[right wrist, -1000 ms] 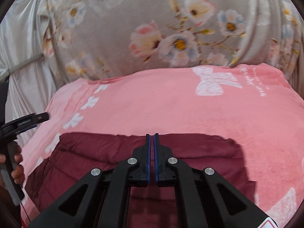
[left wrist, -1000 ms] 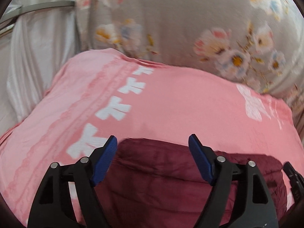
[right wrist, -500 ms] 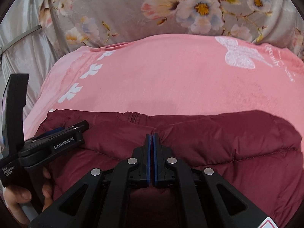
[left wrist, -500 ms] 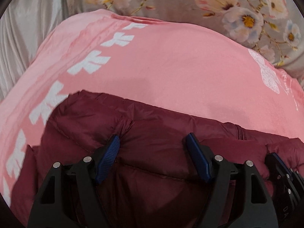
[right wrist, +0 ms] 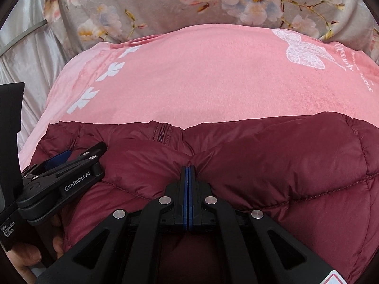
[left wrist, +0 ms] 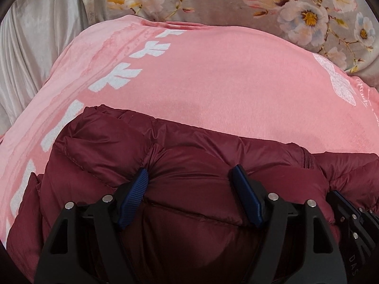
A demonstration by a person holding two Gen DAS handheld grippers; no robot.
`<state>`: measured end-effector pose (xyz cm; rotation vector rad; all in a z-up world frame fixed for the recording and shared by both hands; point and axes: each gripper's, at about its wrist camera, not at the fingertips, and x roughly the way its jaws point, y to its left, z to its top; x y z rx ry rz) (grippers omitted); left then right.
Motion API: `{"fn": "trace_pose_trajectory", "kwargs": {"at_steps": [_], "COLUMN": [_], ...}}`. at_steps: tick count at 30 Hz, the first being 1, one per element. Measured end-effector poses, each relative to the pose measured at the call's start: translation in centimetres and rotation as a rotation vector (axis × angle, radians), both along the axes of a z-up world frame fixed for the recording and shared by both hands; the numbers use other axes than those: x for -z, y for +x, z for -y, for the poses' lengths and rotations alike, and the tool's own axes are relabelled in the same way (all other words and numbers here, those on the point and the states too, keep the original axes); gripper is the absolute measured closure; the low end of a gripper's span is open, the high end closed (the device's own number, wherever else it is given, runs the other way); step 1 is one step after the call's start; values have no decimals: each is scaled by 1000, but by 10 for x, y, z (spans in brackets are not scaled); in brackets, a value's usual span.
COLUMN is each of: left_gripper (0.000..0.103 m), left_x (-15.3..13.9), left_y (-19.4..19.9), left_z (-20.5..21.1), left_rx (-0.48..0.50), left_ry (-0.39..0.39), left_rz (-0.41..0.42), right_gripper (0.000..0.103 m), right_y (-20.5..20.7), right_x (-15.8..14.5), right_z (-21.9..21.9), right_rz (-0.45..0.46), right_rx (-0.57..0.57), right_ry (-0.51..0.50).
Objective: Fold large clothes
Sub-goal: 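Grasp the jacket hem with both tools side by side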
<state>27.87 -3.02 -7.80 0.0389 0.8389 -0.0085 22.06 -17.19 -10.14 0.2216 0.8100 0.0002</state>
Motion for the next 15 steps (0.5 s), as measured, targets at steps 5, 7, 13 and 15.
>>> {"fn": "trace_pose_trajectory", "kwargs": {"at_steps": [5, 7, 13, 15], "left_gripper": [31, 31, 31, 31], "left_x": [1, 2, 3, 2], "left_y": [0, 0, 2, 2], "left_z": [4, 6, 11, 11], "left_rx": [0, 0, -1, 0], "left_ry": [25, 41, 76, 75], "left_rz": [1, 2, 3, 3], "right_gripper": [103, 103, 103, 103], "right_y": [1, 1, 3, 2], "right_x": [0, 0, 0, -1], "right_z": [0, -1, 0, 0], "right_rz": [-8, -9, -10, -8], "right_rx": [-2, -2, -1, -1], "right_ry": [-5, -11, -13, -11]}}
